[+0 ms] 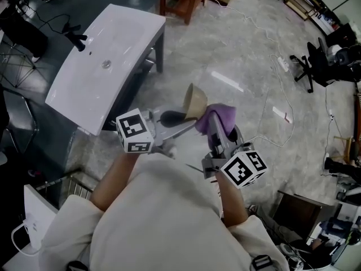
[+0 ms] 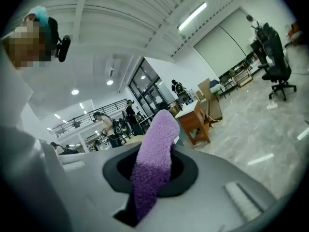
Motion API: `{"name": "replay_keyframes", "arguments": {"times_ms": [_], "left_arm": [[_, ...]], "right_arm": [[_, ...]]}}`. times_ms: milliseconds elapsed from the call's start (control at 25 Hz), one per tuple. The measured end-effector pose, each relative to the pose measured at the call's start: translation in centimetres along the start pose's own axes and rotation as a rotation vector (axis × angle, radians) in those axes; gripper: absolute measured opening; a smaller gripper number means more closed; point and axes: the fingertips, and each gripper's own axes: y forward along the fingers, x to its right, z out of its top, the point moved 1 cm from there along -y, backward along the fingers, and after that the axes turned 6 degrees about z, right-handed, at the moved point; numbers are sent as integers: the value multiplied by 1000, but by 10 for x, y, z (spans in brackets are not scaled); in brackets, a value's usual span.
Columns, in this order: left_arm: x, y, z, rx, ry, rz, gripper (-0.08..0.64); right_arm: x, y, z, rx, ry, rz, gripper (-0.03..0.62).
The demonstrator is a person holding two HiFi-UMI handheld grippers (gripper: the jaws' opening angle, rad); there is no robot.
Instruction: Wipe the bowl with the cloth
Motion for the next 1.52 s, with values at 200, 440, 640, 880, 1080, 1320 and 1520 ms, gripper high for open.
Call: {"name": "replay_keyframes", "arguments": {"times_ms": [200, 440, 640, 880, 1080, 1320, 1520], "left_arm": [[15, -3, 5, 22, -32, -52, 9], [14, -10, 18, 64, -46, -62, 9], [11, -14, 23, 84, -59, -61, 9], [11, -14, 31, 116, -46, -45, 9], [7, -11, 29, 82, 19, 12, 9], [-3, -7, 20, 8, 112, 60, 9], [5, -2, 10, -40, 153, 42, 8]], "right_arm": [[-1, 14, 24, 37, -78, -26, 49], [11, 33, 30, 46, -38, -15, 50], [25, 43, 15, -20, -31, -40, 49], [23, 42, -10, -72, -7, -8, 48], [8, 30, -18, -62, 30, 62, 48], [-16, 18, 0, 18, 103, 161, 48], [-15, 12, 37, 169, 254, 216, 48]]}}
